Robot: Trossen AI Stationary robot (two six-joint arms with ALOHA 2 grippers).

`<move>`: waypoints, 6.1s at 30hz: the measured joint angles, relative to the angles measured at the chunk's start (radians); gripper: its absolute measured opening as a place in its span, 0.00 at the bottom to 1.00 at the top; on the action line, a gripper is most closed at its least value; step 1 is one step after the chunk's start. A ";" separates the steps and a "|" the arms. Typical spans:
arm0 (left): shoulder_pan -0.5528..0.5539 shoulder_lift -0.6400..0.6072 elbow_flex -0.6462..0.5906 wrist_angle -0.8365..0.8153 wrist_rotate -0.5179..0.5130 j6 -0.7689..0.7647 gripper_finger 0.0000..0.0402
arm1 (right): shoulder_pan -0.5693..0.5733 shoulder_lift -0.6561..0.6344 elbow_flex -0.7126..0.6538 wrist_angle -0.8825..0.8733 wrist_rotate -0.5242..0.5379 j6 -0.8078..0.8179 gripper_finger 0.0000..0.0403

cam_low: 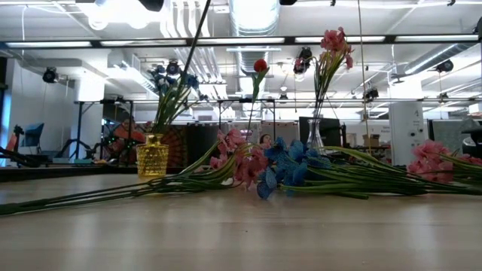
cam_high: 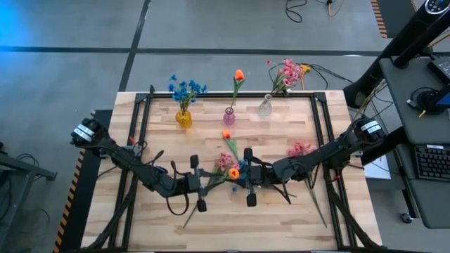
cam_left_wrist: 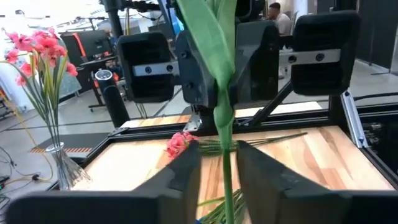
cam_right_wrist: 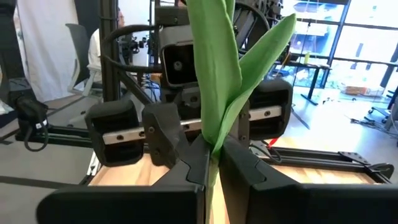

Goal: Sort flowers into vase by color
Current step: Put the left orange flower into the violet vase, then put the blue flowers into the yellow vase

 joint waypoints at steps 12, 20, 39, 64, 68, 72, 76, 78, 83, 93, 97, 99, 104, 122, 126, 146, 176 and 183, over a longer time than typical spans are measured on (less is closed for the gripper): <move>0.001 -0.061 0.000 -0.191 -0.014 -0.039 0.51 | -0.109 -0.153 -0.001 -0.184 0.146 -0.005 0.04; 0.003 -0.252 0.000 -0.620 -0.072 -0.225 0.48 | -0.306 -0.276 -0.001 -0.284 0.155 -0.006 0.04; 0.002 -0.350 0.000 -1.005 -0.115 -0.464 0.43 | -0.594 -0.101 0.342 -0.659 0.030 0.050 0.04; 0.002 -0.394 0.000 -1.125 -0.124 -0.560 0.43 | -0.689 -0.061 0.372 -0.666 0.013 0.121 0.04; 0.002 -0.394 0.000 -1.128 -0.124 -0.560 0.43 | -0.690 -0.064 0.371 -0.667 0.014 0.131 0.04; 0.002 -0.394 0.000 -1.130 -0.124 -0.560 0.43 | -0.690 -0.066 0.388 -0.674 0.014 0.136 0.04; 0.002 -0.394 0.000 -1.139 -0.124 -0.560 0.43 | -0.688 -0.068 0.421 -0.709 0.014 0.150 0.04; 0.002 -0.394 0.000 -1.141 -0.124 -0.560 0.43 | -0.687 -0.070 0.426 -0.712 0.012 0.154 0.04; 0.002 -0.394 0.000 -1.142 -0.124 -0.560 0.43 | -0.686 -0.062 0.426 -0.718 -0.005 0.162 0.04; 0.003 -0.394 0.000 -1.143 -0.124 -0.560 0.43 | -0.687 -0.007 0.425 -0.700 -0.006 0.163 0.04; 0.003 -0.394 0.000 -1.146 -0.124 -0.560 0.43 | -0.687 0.010 0.425 -0.698 -0.006 0.163 0.04; 0.003 -0.394 0.000 -1.148 -0.124 -0.560 0.43 | -0.687 0.015 0.425 -0.697 -0.005 0.163 0.04; 0.003 -0.394 0.000 -1.150 -0.124 -0.560 0.43 | -0.687 0.035 0.425 -0.696 -0.003 0.163 0.04; 0.003 -0.394 0.000 -1.152 -0.124 -0.560 0.43 | -0.687 0.051 0.425 -0.695 -0.002 0.196 0.14; 0.003 -0.394 0.000 -1.152 -0.124 -0.560 0.43 | -0.687 0.051 0.425 -0.695 -0.002 0.200 0.18; 0.002 -0.394 0.000 -1.152 -0.124 -0.560 0.43 | -0.687 0.016 0.425 -0.765 -0.002 0.220 0.27; 0.003 -0.394 0.000 -1.133 -0.124 -0.591 0.43 | -0.429 -0.147 0.425 -1.440 -0.011 0.482 0.30; 0.003 -0.406 0.016 -1.189 -0.122 -0.707 0.43 | -0.405 -0.147 0.425 -1.591 -0.011 0.583 0.38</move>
